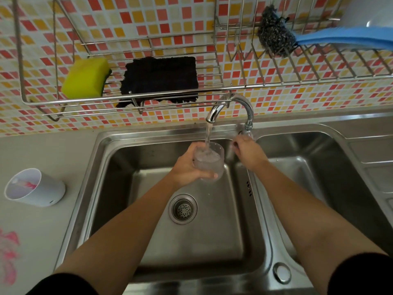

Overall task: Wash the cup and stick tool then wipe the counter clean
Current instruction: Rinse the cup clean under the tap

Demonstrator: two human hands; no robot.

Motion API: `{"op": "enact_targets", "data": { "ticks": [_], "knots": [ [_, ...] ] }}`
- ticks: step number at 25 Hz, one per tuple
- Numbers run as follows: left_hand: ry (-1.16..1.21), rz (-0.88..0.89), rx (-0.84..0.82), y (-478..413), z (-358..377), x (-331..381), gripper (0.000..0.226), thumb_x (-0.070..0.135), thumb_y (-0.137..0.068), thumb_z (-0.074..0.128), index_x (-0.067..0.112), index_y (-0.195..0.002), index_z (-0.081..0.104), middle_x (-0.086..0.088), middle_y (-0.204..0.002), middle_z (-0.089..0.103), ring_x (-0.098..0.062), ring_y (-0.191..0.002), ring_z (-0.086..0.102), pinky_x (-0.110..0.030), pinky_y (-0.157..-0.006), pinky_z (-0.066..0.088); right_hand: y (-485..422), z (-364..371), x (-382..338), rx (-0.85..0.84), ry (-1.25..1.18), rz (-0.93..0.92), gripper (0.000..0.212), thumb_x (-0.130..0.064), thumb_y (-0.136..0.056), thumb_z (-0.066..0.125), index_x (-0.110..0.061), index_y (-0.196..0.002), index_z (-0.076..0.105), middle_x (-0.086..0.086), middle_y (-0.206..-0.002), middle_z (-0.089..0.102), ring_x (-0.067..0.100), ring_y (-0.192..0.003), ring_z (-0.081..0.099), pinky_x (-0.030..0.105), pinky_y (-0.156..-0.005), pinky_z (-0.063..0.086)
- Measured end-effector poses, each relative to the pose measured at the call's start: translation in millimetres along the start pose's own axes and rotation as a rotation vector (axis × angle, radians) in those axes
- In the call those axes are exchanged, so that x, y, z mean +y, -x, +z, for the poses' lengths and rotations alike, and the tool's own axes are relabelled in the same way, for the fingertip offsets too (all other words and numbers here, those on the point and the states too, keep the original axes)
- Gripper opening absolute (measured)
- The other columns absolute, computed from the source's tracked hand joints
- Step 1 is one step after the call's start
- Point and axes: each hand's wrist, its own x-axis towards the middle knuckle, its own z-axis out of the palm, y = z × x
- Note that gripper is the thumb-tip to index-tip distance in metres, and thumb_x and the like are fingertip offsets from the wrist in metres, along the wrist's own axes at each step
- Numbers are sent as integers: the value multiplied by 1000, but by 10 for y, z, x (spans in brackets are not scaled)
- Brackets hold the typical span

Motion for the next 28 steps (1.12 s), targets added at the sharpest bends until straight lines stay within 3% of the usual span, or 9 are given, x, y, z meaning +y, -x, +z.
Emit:
{"op": "enact_targets", "data": {
  "ticks": [3, 5, 7, 8, 10, 12, 17, 22, 28],
  "knots": [
    [-20, -4, 10, 38, -34, -58, 79, 25, -47, 89, 34, -115, 49, 4, -115, 59, -18, -106, 59, -44, -93, 51, 38, -46, -53, 267, -415, 282, 24, -20, -101, 33, -1, -108, 45, 19, -98, 61, 36, -90, 60, 37, -72, 44],
    [-68, -11, 33, 68, -53, -101, 81, 23, -49, 89, 32, -118, 47, 5, -116, 56, -18, -107, 56, -39, -95, 49, 75, -81, -52, 346, -618, 333, 26, -19, -101, 33, 2, -109, 47, 18, -98, 61, 32, -89, 59, 29, -70, 38],
    [-184, -11, 82, 89, -62, -152, 81, 20, -52, 88, 32, -121, 46, 5, -118, 53, -15, -108, 51, -29, -94, 45, 137, -82, -76, 404, -691, 335, 25, -15, -99, 38, 3, -115, 47, 20, -108, 60, 26, -92, 56, 29, -76, 42],
    [-278, -17, 106, 105, -67, -178, 83, 21, -52, 86, 33, -123, 44, 2, -120, 51, -15, -108, 47, -25, -91, 41, 205, -28, -91, 425, -657, 334, 28, -12, -97, 42, 4, -121, 45, 20, -116, 56, 26, -101, 55, 34, -87, 45],
    [-493, -44, 105, 137, -72, -221, 88, 25, -51, 84, 35, -128, 42, -4, -122, 44, -18, -105, 42, -25, -88, 41, 441, 186, -97, 396, -480, 387, 45, -8, -93, 47, 3, -135, 35, 22, -136, 43, 31, -126, 43, 39, -110, 34],
    [-759, -80, 45, 196, -74, -222, 89, 26, -57, 80, 36, -134, 37, -7, -121, 36, -25, -108, 41, -32, -87, 45, 732, 422, -95, 304, -255, 397, 54, -14, -94, 46, 3, -141, 27, 22, -147, 31, 33, -139, 26, 39, -115, 21],
    [-1314, 27, -77, 309, -104, -150, 82, 14, -70, 70, 32, -138, 28, -10, -131, 26, -29, -119, 32, -37, -83, 51, 988, 640, -18, 31, 145, 274, 58, -24, -99, 26, -5, -149, 3, 13, -158, -1, 26, -146, -3, 39, -118, 3],
    [-1585, 233, -105, 372, -117, 1, 85, 11, -71, 72, 26, -140, 26, -15, -136, 26, -33, -123, 32, -46, -97, 44, 970, 644, -30, -17, 211, 274, 60, -22, -98, 25, -2, -148, -3, 16, -157, -7, 28, -146, -6, 40, -118, 3],
    [-1798, 549, -50, 592, -146, 136, 68, 2, -80, 60, 11, -140, 29, -18, -137, 30, -40, -128, 31, -52, -97, 42, 970, 596, -47, -102, 253, 270, 66, -24, -97, 28, 1, -147, -7, 19, -156, -11, 32, -145, -8, 42, -117, 2]
  ]
}}
